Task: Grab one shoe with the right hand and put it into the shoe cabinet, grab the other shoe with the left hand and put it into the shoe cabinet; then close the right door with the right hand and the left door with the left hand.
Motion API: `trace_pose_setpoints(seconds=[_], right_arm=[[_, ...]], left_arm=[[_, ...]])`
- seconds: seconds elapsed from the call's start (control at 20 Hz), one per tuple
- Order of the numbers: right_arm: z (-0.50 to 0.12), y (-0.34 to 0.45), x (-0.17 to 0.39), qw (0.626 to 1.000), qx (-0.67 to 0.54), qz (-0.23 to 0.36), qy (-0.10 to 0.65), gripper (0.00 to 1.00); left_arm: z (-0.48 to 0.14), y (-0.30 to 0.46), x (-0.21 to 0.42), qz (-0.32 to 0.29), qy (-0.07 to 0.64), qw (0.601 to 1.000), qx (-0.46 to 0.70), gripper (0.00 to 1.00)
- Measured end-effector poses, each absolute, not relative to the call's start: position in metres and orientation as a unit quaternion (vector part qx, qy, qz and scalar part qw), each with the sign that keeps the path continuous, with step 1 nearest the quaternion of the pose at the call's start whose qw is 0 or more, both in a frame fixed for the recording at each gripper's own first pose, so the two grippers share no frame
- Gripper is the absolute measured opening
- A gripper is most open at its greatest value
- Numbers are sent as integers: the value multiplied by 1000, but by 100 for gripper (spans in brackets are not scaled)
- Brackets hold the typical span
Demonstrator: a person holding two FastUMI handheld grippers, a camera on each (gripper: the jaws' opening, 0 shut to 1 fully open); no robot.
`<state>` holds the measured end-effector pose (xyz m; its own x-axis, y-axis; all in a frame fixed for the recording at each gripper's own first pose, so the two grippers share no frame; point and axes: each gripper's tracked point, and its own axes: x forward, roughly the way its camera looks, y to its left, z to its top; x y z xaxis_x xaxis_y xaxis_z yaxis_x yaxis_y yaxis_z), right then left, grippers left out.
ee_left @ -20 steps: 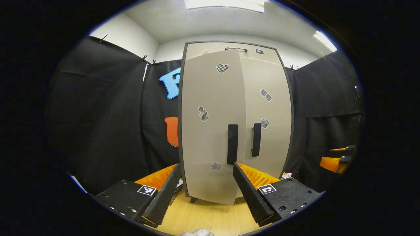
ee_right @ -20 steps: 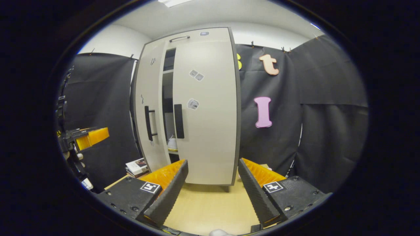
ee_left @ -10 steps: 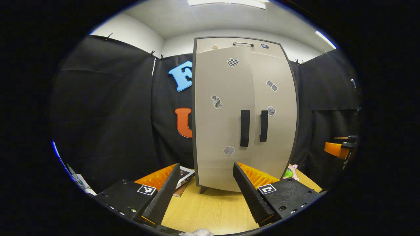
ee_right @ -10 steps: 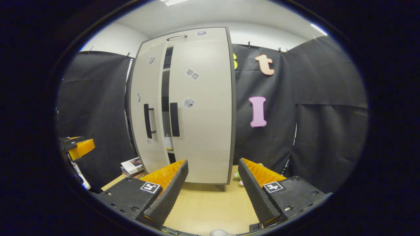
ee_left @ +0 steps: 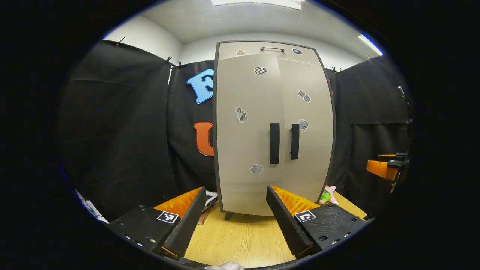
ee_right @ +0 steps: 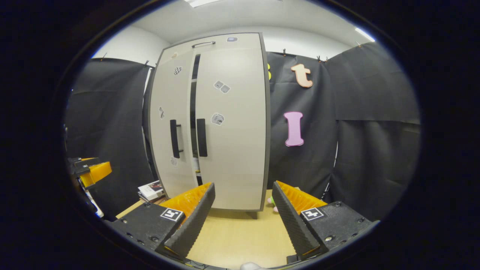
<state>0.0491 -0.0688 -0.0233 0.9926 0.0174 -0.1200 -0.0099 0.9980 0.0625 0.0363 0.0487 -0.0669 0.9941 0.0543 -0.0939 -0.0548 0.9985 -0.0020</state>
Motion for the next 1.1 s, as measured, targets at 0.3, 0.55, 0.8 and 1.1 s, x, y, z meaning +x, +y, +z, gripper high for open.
trace_pose_setpoints(seconds=[0.3, 0.55, 0.8, 1.1], right_arm=[[-23, -67, 48, 998, 30, 4, 60, 99], [-20, -64, 50, 998, 30, 5, 57, 96], [-19, -62, 51, 998, 30, 4, 54, 96], [-21, -61, 50, 998, 29, 3, 51, 96]], left_arm=[[-67, 48, 37, 19, 49, 999, 1, 97], [-66, 48, 39, 16, 42, 999, 3, 97], [-65, 48, 40, 16, 40, 999, 1, 97], [-65, 47, 41, 14, 40, 999, 1, 97]])
